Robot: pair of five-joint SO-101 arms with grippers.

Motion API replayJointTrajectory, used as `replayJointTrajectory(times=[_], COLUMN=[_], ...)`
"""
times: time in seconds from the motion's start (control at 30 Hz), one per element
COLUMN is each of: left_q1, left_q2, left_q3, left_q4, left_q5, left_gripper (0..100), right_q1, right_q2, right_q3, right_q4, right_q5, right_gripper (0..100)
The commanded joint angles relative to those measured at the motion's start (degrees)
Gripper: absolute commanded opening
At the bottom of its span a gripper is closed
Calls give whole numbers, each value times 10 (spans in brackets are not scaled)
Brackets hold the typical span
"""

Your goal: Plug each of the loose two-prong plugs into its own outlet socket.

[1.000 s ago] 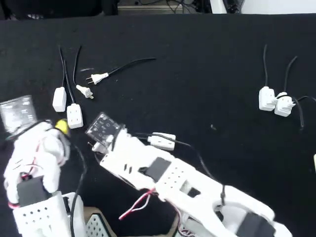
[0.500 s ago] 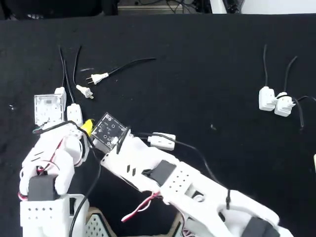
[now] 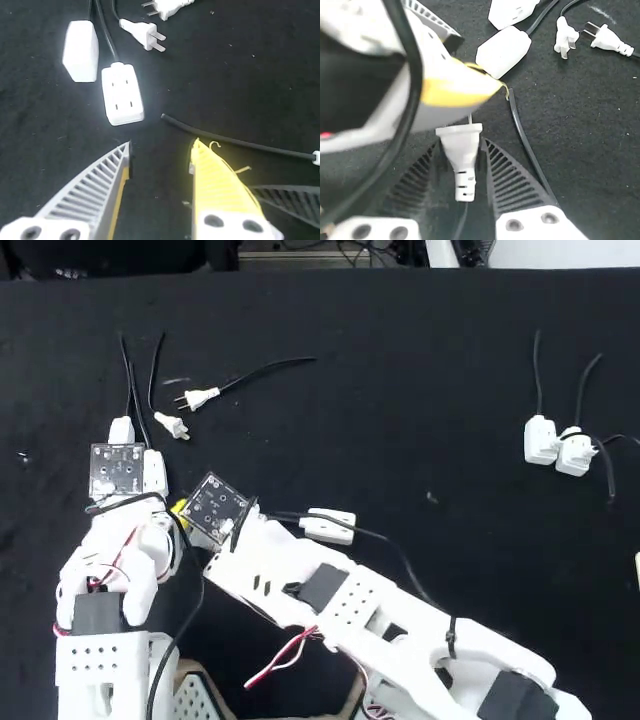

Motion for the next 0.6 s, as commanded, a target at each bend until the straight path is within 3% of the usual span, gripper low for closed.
replayJointTrajectory(times=[0.0, 0.57], left_q1=[-12, -9], left_q2=[3, 4], left_q3=[-3, -1], left_q4=[-7, -4], left_q5=[-6, -5], left_gripper=[198, 198], right_q1=[14, 13], right_q2=[-41, -66], right_q3=[-18, -21], right_q4=[0, 15], right_q5=[2, -4], right_gripper=[11, 11])
